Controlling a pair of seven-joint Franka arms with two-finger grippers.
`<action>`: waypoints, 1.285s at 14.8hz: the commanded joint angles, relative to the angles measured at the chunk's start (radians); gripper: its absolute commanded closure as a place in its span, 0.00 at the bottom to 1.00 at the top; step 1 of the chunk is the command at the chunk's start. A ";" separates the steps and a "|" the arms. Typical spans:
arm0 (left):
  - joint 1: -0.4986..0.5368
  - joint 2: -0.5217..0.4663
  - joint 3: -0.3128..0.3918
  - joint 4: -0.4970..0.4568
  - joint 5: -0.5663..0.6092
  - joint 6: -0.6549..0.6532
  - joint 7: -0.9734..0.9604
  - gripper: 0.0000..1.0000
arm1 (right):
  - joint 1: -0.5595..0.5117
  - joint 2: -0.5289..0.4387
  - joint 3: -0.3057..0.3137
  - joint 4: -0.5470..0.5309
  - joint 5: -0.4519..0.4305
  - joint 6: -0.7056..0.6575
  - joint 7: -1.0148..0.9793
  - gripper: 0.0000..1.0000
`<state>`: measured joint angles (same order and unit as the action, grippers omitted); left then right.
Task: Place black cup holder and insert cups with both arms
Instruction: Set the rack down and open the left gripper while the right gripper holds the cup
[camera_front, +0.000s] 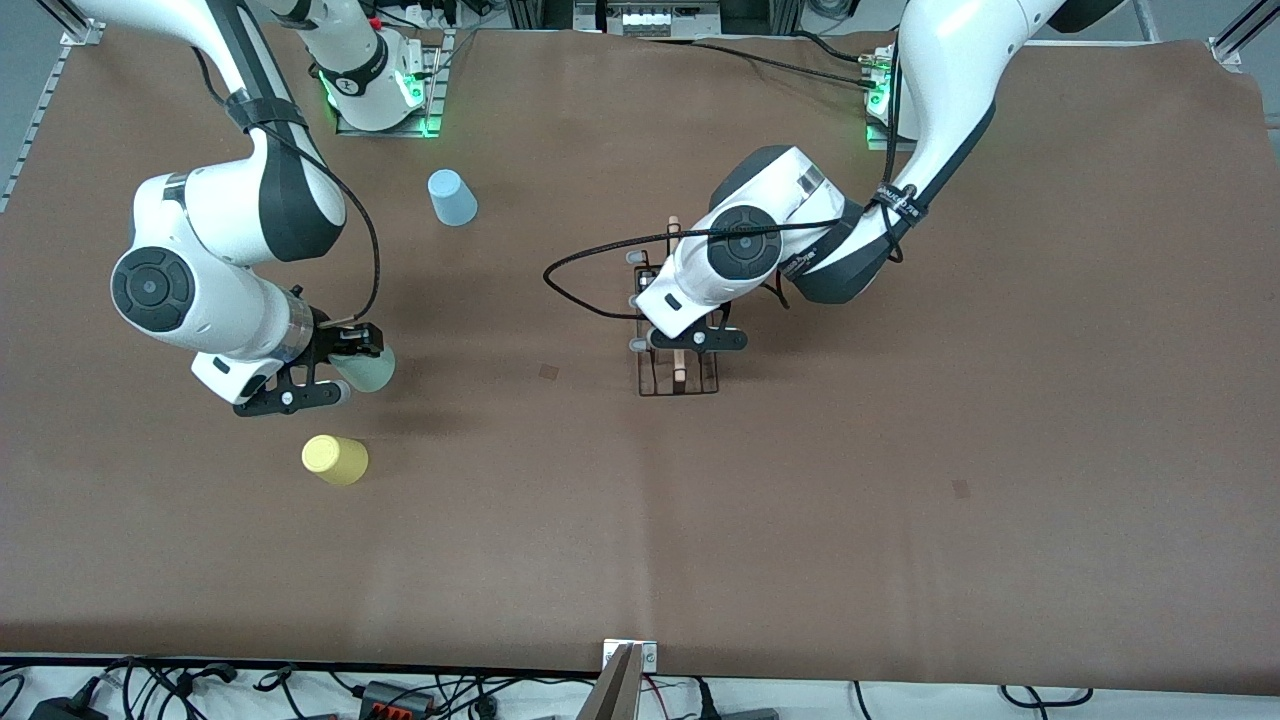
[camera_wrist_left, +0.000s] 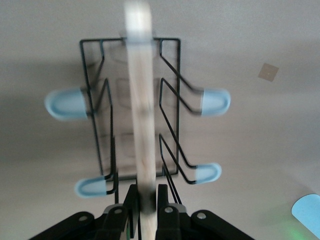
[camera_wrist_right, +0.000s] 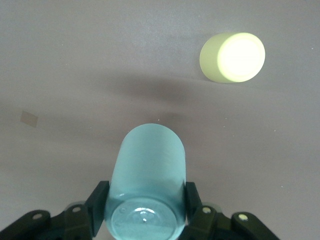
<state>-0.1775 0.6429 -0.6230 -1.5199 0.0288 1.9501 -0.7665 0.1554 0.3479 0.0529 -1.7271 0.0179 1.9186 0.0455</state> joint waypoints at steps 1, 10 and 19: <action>-0.004 -0.008 0.000 0.035 0.020 -0.026 -0.026 0.56 | 0.003 0.006 0.001 0.018 0.016 -0.018 0.007 0.76; 0.186 -0.075 -0.009 0.227 0.008 -0.445 0.062 0.28 | 0.061 0.005 0.001 0.024 0.017 -0.021 -0.003 0.76; 0.464 -0.155 -0.009 0.228 0.023 -0.473 0.295 0.00 | 0.252 0.017 0.001 0.179 0.108 -0.181 0.085 0.76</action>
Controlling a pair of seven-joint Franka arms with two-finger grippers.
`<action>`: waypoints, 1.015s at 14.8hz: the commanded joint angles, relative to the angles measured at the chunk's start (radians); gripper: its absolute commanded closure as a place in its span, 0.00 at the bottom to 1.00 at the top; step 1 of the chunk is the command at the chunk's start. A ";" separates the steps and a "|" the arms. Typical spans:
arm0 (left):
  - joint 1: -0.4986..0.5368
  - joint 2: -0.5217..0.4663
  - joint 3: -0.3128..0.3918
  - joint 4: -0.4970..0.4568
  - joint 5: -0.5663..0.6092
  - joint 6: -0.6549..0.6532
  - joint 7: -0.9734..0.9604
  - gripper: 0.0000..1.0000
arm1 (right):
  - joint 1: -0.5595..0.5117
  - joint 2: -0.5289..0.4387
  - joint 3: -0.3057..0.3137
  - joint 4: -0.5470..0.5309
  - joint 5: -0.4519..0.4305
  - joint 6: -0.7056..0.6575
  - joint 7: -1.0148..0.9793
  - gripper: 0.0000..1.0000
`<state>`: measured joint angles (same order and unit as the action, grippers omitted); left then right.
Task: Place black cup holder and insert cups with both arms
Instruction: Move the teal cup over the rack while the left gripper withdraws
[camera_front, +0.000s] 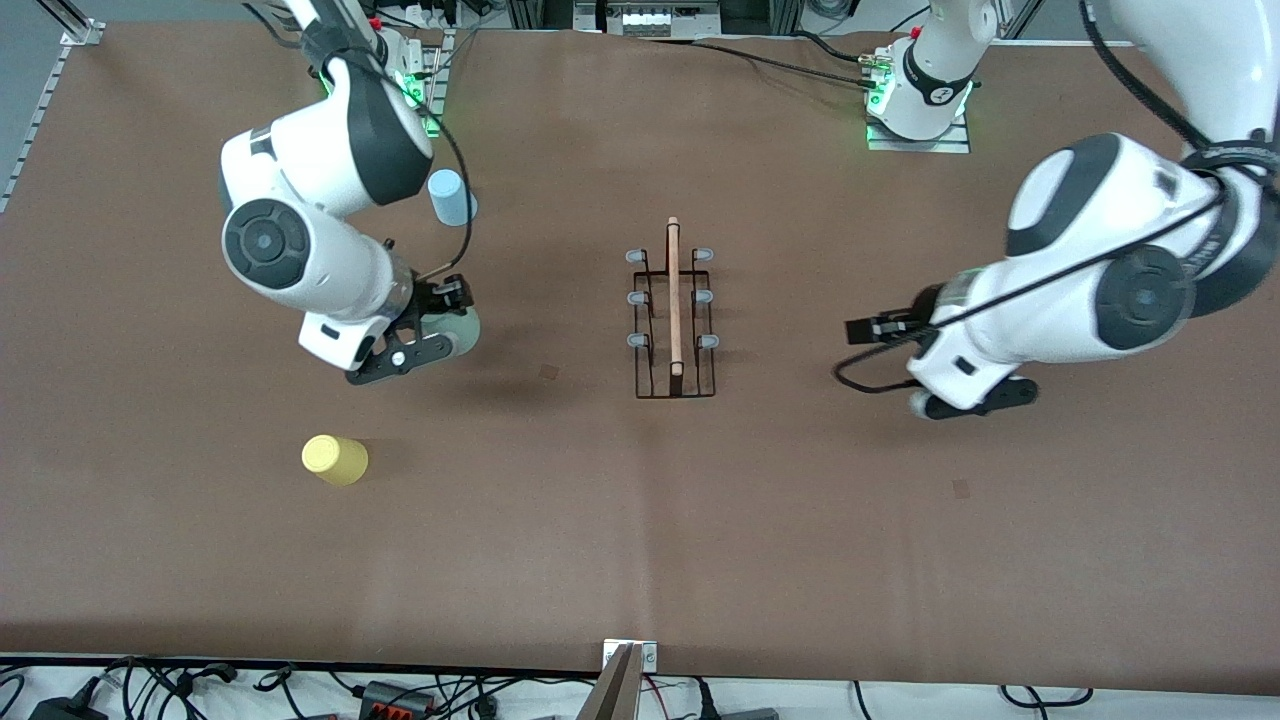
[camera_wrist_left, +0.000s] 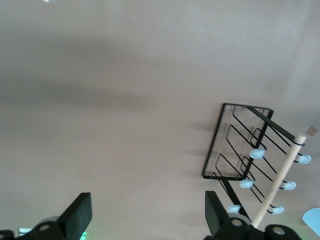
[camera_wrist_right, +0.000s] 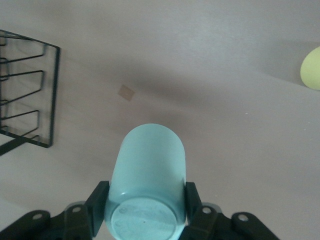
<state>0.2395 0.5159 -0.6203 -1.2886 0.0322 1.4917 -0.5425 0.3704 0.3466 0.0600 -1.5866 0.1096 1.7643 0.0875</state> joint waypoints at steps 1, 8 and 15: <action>0.056 -0.037 -0.003 -0.006 0.028 -0.014 0.084 0.00 | 0.068 0.018 -0.006 0.039 0.027 -0.028 0.064 0.76; -0.040 -0.233 0.227 -0.078 0.089 -0.025 0.231 0.00 | 0.263 0.064 -0.006 0.045 0.082 -0.013 0.265 0.76; -0.289 -0.324 0.583 -0.149 0.012 -0.016 0.338 0.00 | 0.344 0.117 -0.008 0.076 0.101 0.069 0.325 0.76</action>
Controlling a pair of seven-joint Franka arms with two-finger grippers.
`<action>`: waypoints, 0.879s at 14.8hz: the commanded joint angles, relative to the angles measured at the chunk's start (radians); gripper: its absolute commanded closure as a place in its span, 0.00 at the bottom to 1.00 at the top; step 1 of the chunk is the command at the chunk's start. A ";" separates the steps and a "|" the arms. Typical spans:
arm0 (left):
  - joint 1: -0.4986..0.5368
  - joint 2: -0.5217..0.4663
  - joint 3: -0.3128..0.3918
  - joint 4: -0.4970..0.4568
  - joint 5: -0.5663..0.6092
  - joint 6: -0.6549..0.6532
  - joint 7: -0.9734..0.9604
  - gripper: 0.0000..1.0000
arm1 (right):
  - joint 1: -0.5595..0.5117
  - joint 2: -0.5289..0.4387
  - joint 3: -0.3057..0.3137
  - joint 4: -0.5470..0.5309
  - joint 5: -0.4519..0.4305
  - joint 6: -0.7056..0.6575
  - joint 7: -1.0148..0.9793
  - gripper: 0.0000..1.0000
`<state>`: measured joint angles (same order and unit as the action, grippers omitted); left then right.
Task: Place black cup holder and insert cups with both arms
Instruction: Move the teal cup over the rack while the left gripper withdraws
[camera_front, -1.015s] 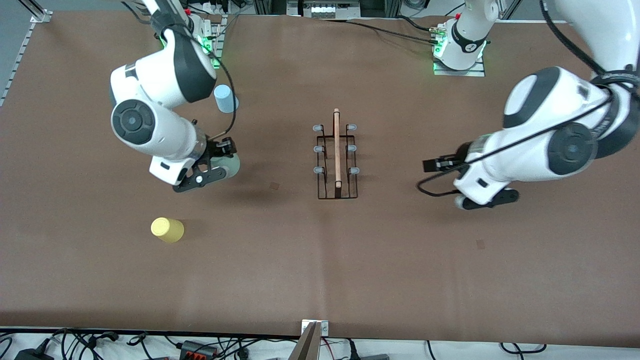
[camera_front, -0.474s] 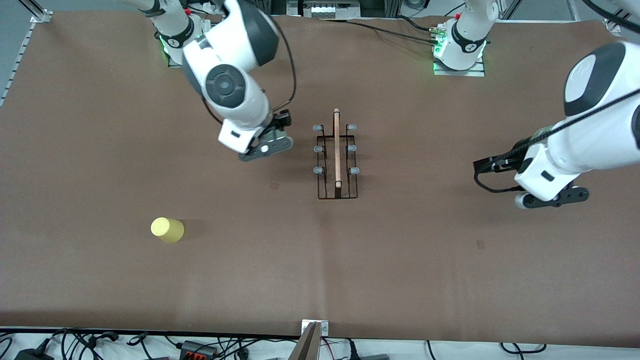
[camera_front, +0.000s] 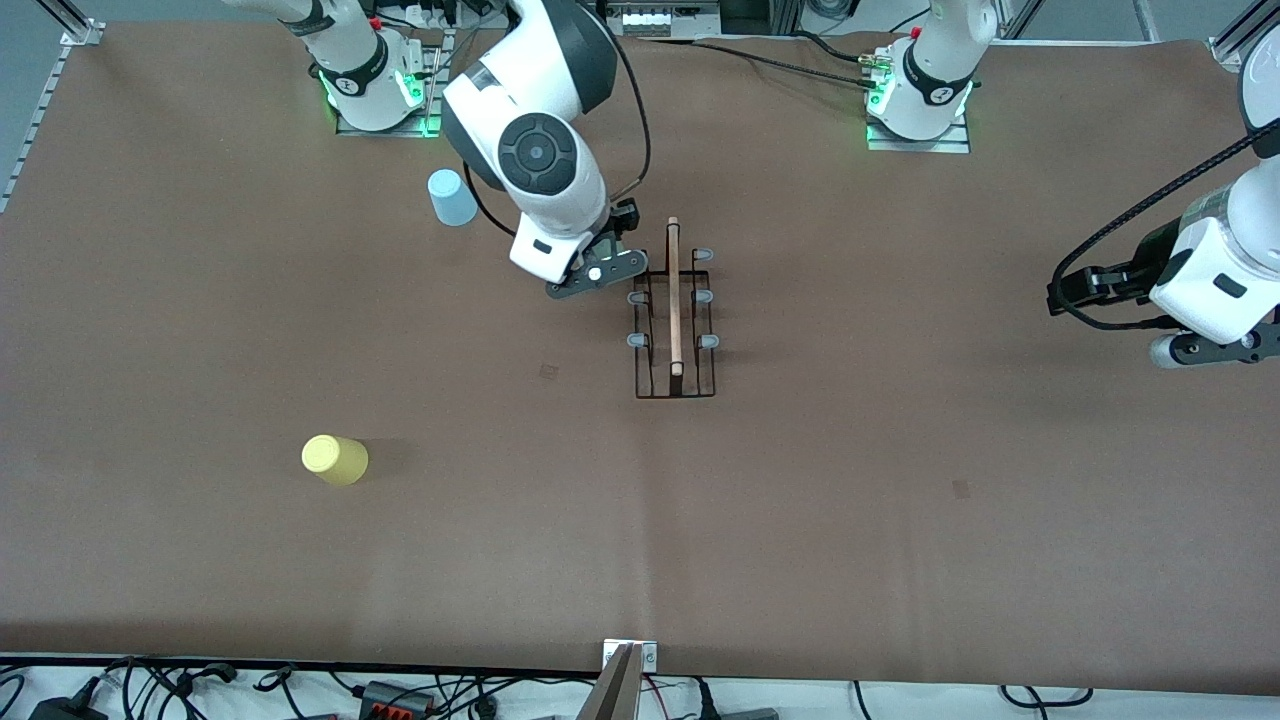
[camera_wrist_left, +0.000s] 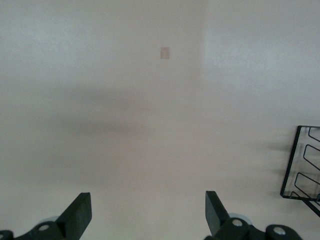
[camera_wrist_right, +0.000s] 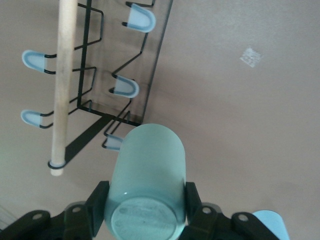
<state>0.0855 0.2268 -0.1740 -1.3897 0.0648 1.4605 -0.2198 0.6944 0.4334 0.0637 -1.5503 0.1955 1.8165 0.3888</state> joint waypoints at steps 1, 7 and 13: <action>-0.182 -0.035 0.195 -0.049 -0.034 0.012 0.017 0.00 | 0.023 0.039 -0.011 0.055 0.015 0.029 0.022 0.76; -0.171 -0.162 0.217 -0.232 -0.080 0.124 0.037 0.00 | 0.048 0.071 -0.011 0.069 0.015 0.047 0.051 0.76; -0.162 -0.195 0.211 -0.276 -0.080 0.176 0.028 0.00 | 0.063 0.073 -0.011 0.069 0.015 0.046 0.076 0.76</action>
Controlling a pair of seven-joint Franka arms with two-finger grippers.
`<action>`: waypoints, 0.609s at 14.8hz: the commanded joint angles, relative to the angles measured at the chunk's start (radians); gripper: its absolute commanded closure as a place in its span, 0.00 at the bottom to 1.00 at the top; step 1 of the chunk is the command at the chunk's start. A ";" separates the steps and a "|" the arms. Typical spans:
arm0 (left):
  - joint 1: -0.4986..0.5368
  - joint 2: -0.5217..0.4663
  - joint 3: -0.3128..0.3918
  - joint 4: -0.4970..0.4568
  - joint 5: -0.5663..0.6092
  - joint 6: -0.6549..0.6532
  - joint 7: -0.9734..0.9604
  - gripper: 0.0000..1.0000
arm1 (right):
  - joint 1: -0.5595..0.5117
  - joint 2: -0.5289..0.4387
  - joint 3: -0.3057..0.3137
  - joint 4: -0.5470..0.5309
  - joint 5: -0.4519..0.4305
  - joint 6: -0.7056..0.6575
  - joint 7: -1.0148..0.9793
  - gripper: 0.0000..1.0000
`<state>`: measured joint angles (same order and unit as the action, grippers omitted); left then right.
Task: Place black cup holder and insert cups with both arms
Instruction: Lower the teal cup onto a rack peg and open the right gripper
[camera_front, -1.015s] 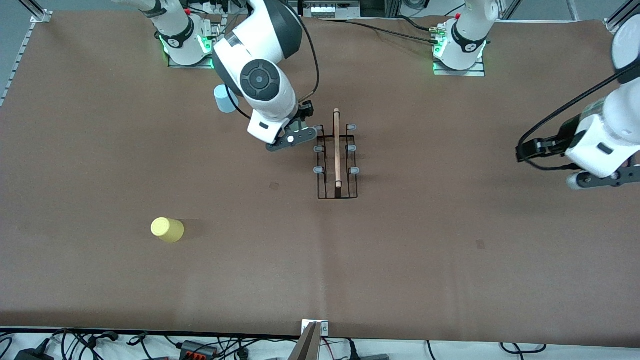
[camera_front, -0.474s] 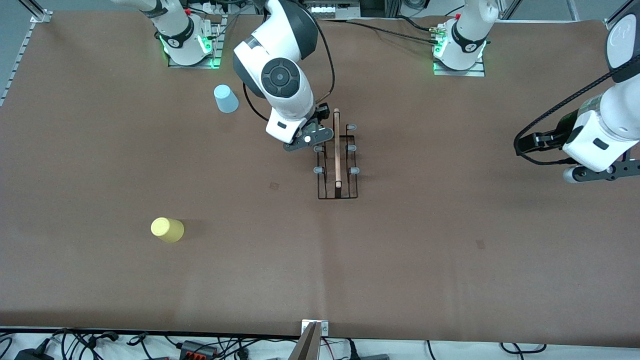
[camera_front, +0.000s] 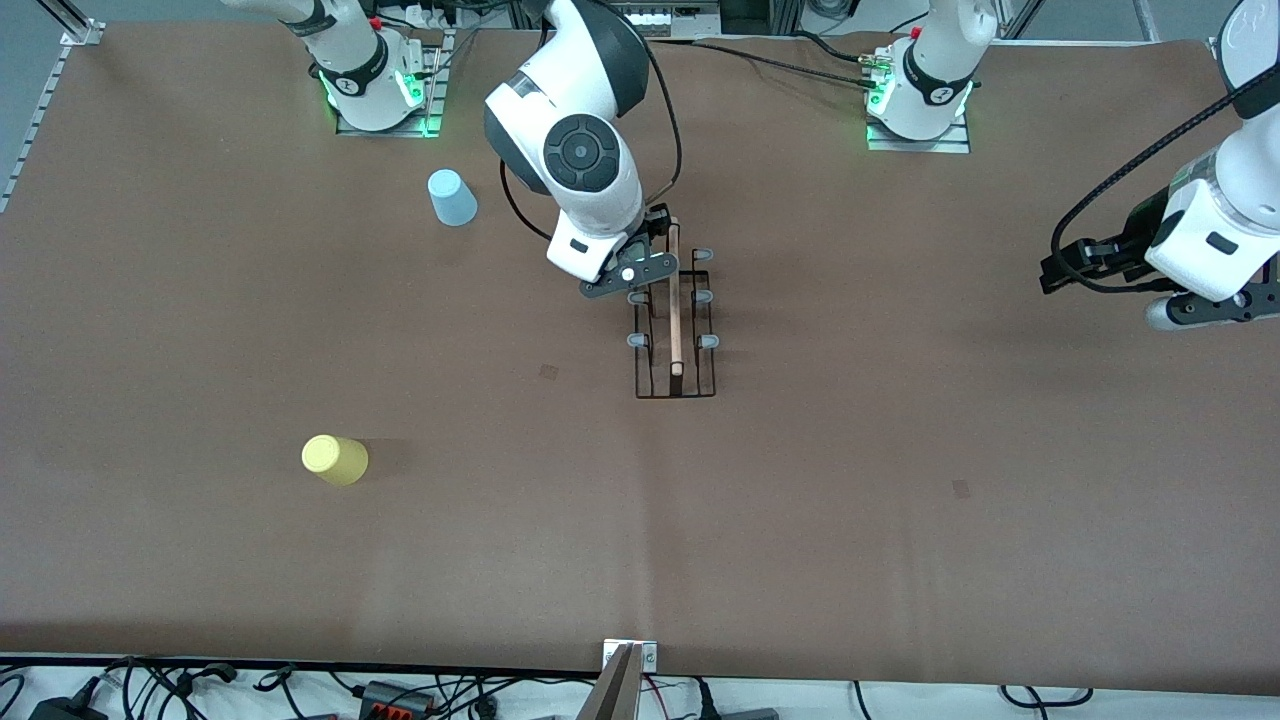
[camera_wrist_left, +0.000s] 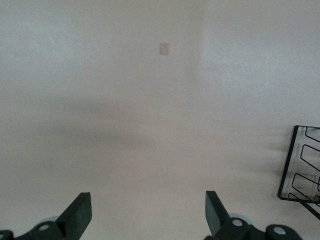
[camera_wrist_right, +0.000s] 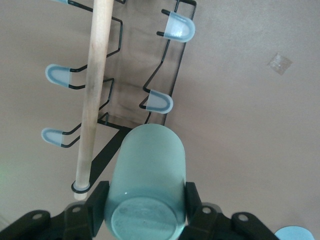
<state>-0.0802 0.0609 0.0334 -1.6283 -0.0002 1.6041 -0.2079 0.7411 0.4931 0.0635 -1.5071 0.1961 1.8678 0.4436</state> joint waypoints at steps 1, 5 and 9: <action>0.005 -0.029 0.003 -0.038 -0.015 0.036 0.016 0.00 | 0.018 0.016 -0.010 0.025 0.014 -0.006 0.021 0.76; 0.007 -0.027 0.003 -0.036 -0.015 0.040 0.016 0.00 | 0.018 0.022 -0.010 0.025 0.016 -0.006 0.023 0.76; 0.007 -0.027 0.003 -0.036 -0.015 0.039 0.016 0.00 | 0.023 0.048 -0.011 0.025 0.014 0.007 0.026 0.75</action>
<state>-0.0786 0.0572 0.0357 -1.6404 -0.0002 1.6292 -0.2080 0.7481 0.5149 0.0626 -1.5068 0.1961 1.8685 0.4536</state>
